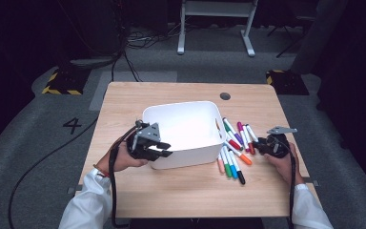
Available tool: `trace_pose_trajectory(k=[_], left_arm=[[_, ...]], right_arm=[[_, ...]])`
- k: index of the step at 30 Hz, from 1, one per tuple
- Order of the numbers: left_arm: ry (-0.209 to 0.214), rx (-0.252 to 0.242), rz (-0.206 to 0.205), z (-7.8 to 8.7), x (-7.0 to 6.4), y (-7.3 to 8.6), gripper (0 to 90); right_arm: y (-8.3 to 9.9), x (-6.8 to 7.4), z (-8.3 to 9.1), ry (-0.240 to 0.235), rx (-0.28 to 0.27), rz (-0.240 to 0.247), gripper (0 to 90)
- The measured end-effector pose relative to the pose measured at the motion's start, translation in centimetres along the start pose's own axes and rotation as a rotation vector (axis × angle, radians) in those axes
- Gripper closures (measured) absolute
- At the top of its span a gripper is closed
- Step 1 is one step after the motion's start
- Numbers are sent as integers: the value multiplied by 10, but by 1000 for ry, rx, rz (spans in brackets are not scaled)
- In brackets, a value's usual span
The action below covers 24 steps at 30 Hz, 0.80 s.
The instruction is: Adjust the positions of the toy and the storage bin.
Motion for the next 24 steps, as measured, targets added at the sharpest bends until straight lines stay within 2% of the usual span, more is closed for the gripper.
trace_pose_trajectory(k=[2,3,4,5,6,7,8,9,10,11,12,14,16,20,21,24], left_arm=[[-43,-67,57,11,0,7,546],[-53,-105,110,14,-1,9,396],[-96,-133,173,19,-1,12,396],[-143,-166,234,24,1,18,300],[-183,-200,289,28,4,23,260],[-221,-233,358,31,7,28,246],[-262,-245,407,32,11,33,246],[-289,-247,445,31,13,37,233],[-318,-248,520,29,17,41,231],[-330,-242,585,24,22,45,235],[-342,-228,617,21,25,47,243],[-366,-199,650,14,30,48,269],[-321,-208,659,9,34,48,277],[-280,-204,620,1,36,41,455],[-325,-144,615,-8,37,35,470],[-307,-152,608,-8,39,34,475]], right_arm=[[0,-2,1,1,-15,-6,591],[-1,-4,3,-4,-24,-14,589],[-1,-4,3,-4,-24,-14,589],[-1,-4,4,-8,-27,-21,595],[-1,-5,4,-1,-23,-18,613],[0,-7,2,7,-10,-14,641],[0,-7,2,7,-10,-14,641],[0,-7,1,7,-4,-21,658],[1,-7,0,17,4,-15,682],[2,-7,-1,29,-1,-9,689],[2,-7,0,27,1,-9,703],[3,-7,1,34,0,2,713],[5,-9,1,22,-8,-5,718],[9,-9,4,22,-2,0,713],[10,-8,5,21,-2,-3,712],[13,-8,7,24,-1,-1,711]])
Point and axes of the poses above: each handheld gripper's, and its own axes: z roughly backward along the jaws, y roughly out of its underside, x roughly to its left, the point moved 1 cm from there along -z, roughly forward along the jaws, and after that the axes turned 12 degrees about x, right-handed, at the moved point
